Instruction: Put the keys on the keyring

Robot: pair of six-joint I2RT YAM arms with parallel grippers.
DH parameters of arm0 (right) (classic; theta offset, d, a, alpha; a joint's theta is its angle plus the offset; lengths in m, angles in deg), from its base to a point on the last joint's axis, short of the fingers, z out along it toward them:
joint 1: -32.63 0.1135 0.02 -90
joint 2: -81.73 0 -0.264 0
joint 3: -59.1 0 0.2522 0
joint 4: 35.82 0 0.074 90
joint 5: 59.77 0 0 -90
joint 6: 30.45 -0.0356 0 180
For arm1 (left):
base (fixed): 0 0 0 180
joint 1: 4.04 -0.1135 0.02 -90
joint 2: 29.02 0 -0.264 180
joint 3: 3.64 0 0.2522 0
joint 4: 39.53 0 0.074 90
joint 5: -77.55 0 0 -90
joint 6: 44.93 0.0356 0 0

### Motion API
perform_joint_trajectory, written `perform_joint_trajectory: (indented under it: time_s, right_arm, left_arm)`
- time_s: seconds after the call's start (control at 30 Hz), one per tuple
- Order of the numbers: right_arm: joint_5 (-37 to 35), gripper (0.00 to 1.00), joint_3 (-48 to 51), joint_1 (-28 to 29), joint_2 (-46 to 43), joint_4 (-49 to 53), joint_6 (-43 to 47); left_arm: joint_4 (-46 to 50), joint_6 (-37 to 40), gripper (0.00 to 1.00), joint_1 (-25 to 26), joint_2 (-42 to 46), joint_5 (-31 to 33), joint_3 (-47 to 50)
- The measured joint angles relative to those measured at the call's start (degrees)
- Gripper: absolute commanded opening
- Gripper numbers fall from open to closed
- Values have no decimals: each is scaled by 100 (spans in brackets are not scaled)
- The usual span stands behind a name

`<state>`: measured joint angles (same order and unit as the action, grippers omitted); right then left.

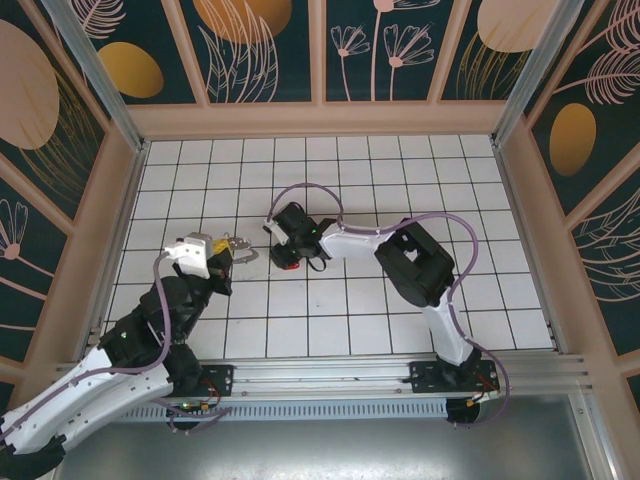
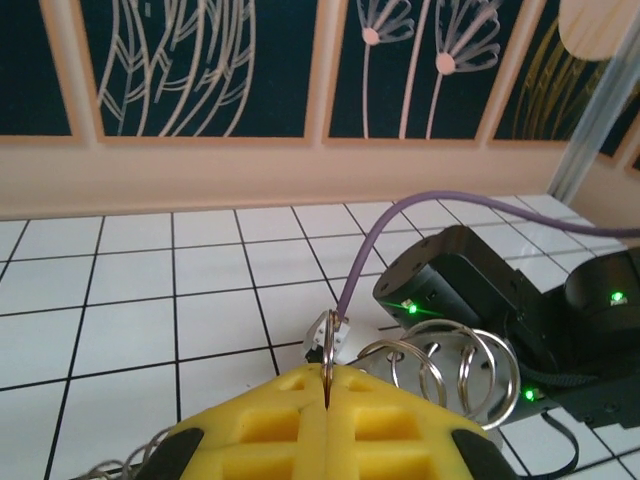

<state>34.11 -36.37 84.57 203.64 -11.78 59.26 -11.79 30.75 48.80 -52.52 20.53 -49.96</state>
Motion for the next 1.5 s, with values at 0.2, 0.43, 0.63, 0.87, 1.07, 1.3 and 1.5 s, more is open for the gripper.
perform_joint_trajectory:
  time_s: [0.2, 0.43, 0.63, 0.87, 1.07, 1.3, 1.5]
  right_arm:
    - [-87, 41, 859, -103, -623, -70, -472]
    - [-127, 40, 1652, -306, -1224, -74, -748]
    - [267, 46, 2710, -752, -2173, -101, -798]
    - [1145, 56, 3075, -1200, -3021, -229, -402]
    - [1965, 56, 2682, -1196, -2540, -339, 177]
    - [2358, 49, 1779, -1196, -1521, -219, 634]
    - [2481, 45, 1725, -1193, -1480, 22, 780]
  left_arm:
    - [-431, 101, 0, 0, -278, -605, 63]
    - [-564, 105, 0, 0, -586, -1156, 63]
    - [-691, 256, 0, 0, -796, -1683, 70]
    - [-752, 494, 0, 0, -1049, -2542, 72]
    - [-527, 264, 0, 0, -914, -2979, 90]
    - [-374, -352, 0, 0, -402, -3257, 422]
    - [-317, -568, 0, 0, -540, -3379, 570]
